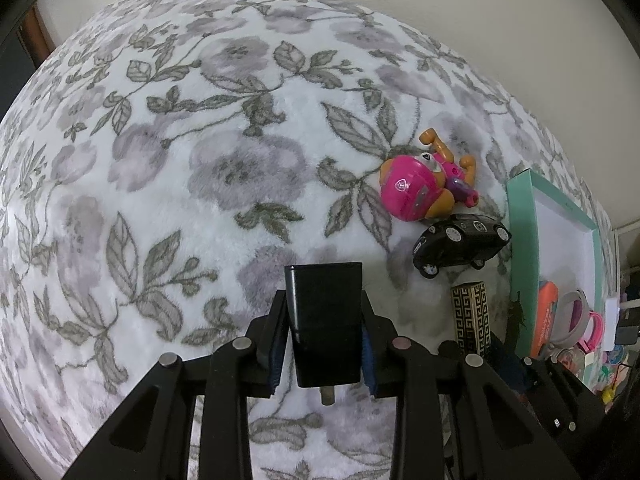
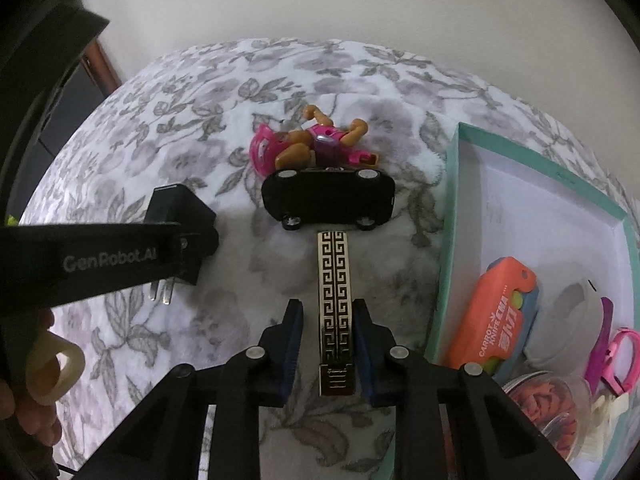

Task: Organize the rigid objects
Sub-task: 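Grasp the gold-and-black patterned strip with the right gripper, then carry the charger and patterned strip with both grippers over the tray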

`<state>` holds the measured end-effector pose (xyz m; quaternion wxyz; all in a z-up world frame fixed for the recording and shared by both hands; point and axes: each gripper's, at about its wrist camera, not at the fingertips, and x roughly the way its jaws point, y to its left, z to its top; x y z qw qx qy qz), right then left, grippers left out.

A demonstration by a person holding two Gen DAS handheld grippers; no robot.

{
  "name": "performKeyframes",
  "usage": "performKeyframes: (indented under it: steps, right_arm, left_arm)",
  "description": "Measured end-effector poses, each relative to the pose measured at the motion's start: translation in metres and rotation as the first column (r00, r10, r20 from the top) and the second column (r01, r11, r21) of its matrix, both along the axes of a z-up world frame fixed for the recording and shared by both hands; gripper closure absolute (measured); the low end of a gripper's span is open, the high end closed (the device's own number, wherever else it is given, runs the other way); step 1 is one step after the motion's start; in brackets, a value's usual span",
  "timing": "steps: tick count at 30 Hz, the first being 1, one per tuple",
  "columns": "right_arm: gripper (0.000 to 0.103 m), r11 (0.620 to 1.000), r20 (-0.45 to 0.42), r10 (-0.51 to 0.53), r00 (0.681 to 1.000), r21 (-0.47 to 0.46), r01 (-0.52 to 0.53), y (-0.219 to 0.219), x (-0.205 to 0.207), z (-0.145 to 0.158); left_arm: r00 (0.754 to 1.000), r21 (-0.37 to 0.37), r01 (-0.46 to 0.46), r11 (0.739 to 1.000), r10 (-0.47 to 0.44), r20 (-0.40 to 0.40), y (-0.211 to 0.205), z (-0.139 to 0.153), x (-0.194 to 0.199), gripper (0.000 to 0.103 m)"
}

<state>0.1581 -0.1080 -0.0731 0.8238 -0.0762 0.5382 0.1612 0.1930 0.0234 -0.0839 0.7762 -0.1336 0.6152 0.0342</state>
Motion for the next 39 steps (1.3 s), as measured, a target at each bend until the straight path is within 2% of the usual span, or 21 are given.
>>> performKeyframes:
  steps: [9, 14, 16, 18, 23, 30, 39]
  right_arm:
    - [0.076, 1.000, 0.036, 0.014, 0.999, -0.014, -0.014, 0.002, -0.003, -0.001]
    - [0.079, 1.000, 0.037, 0.004, 0.999, -0.031, -0.003, 0.004, -0.004, -0.001]
    - [0.084, 0.999, 0.028, -0.001, 1.000, -0.040, 0.002, 0.005, -0.003, 0.000]
    - [0.086, 1.000, 0.019, -0.009, 1.000, -0.021, 0.009, 0.002, -0.002, 0.000]
    - [0.087, 0.997, -0.017, -0.049, 0.999, 0.052, 0.050, -0.009, 0.003, 0.001]
    - [0.087, 0.989, -0.026, -0.068, 0.997, 0.128, 0.071, -0.019, 0.005, 0.014]
    - [0.087, 0.967, 0.059, -0.125, 0.990, 0.229, 0.108, -0.044, 0.007, 0.062]
  left_arm:
    - [1.000, 0.022, 0.018, 1.000, -0.018, 0.006, -0.008, 0.000, 0.001, 0.065]
    - [1.000, -0.021, -0.012, 1.000, 0.012, 0.009, -0.002, 0.000, 0.000, 0.065]
    - [1.000, -0.035, -0.020, 0.999, 0.020, 0.014, 0.002, 0.001, 0.000, 0.069]
    - [1.000, -0.037, -0.027, 0.999, 0.027, 0.015, 0.005, 0.000, 0.000, 0.072]
    - [0.998, -0.049, -0.049, 0.998, 0.050, 0.031, 0.012, 0.005, 0.000, 0.072]
    - [0.985, -0.103, -0.128, 0.986, 0.139, 0.107, 0.034, 0.031, -0.006, 0.072]
    - [0.949, -0.176, -0.130, 0.976, 0.174, 0.264, 0.034, 0.084, -0.015, 0.072]
